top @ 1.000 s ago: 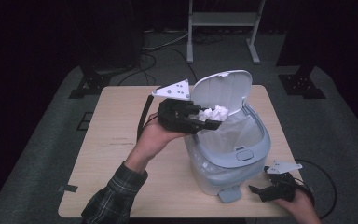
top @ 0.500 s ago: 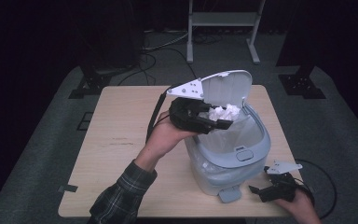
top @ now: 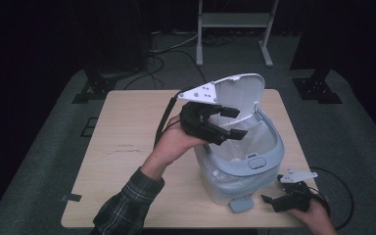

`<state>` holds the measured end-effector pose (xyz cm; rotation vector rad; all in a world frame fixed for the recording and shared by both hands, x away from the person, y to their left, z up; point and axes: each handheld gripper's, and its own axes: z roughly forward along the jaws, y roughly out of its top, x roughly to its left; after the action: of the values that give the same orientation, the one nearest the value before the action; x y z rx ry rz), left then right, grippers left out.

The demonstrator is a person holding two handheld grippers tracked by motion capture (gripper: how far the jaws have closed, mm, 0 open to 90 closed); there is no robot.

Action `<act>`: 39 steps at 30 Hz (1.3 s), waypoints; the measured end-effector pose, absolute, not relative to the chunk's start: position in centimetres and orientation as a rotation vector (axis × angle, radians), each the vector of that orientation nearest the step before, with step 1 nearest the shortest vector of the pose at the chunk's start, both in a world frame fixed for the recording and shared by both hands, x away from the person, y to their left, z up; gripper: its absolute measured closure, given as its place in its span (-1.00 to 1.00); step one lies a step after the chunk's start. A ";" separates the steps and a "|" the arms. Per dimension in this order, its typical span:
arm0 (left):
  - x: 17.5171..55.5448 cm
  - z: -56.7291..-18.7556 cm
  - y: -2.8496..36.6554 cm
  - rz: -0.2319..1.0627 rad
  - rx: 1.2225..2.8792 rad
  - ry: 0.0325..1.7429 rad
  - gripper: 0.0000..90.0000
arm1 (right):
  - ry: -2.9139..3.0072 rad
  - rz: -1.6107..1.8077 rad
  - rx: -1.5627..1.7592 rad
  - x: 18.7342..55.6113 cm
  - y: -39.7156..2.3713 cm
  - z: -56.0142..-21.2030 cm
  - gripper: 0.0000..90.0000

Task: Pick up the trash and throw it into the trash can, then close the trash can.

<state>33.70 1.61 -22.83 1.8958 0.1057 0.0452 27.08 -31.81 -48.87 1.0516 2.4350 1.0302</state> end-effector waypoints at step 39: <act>35.7 -23.4 10.8 0.179 1.892 0.243 1.00 | 2.439 1.032 1.046 26.8 -31.8 -48.9 -0.97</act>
<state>35.73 10.75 -23.37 1.8917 0.2433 0.1795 26.80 -31.83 -48.87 1.0465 2.4390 1.0319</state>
